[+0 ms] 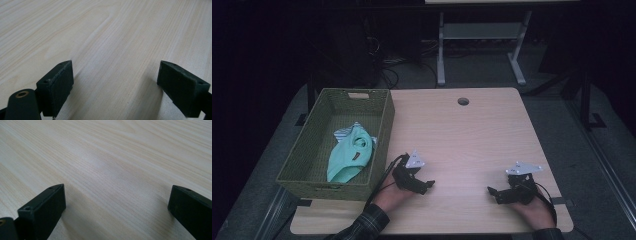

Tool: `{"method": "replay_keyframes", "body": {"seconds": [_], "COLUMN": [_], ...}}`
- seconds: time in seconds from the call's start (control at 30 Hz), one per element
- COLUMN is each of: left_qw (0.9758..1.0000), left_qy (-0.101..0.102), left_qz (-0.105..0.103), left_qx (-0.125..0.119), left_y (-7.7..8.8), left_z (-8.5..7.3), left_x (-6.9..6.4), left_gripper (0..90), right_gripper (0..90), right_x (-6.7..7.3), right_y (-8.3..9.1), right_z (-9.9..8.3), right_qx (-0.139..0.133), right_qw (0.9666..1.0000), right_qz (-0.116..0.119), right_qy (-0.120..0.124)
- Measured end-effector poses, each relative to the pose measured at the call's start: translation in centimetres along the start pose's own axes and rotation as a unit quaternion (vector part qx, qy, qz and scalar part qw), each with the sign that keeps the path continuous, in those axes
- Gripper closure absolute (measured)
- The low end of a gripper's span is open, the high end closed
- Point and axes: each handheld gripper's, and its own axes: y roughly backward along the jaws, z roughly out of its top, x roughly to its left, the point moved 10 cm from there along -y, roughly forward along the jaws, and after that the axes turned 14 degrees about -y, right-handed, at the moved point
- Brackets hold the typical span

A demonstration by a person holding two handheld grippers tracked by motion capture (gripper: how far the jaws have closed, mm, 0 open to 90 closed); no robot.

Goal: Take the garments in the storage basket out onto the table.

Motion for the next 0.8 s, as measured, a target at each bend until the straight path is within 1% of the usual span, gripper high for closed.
{"method": "replay_keyframes", "body": {"seconds": [0.37, 0.5, 0.73, 0.8], "left_qw": [0.9999, 0.9999, 0.9998, 0.9996], "left_qy": [-0.009, -0.008, -0.009, -0.005], "left_qz": [-0.008, -0.008, -0.012, -0.018], "left_qx": [-0.001, 0.002, 0.014, 0.021], "left_y": [0.17, 0.19, 0.18, 0.25], "left_z": [-0.15, -0.15, -0.08, -0.04], "left_x": [-0.02, -0.04, 0.01, -0.08], "left_gripper": [12.8, 12.8, 12.8, 12.9], "right_gripper": [0.9, 0.9, 0.9, 0.9], "right_x": [0.00, 0.00, 0.00, 0.00], "right_y": [-0.04, -0.03, -0.03, -0.03], "right_z": [0.05, 0.04, 0.04, 0.03], "right_qx": [-0.001, -0.001, -0.001, 0.000], "right_qw": [1.0000, 1.0000, 1.0000, 1.0000], "right_qz": [0.000, 0.000, 0.000, 0.000], "right_qy": [0.000, -0.001, -0.001, -0.002]}}
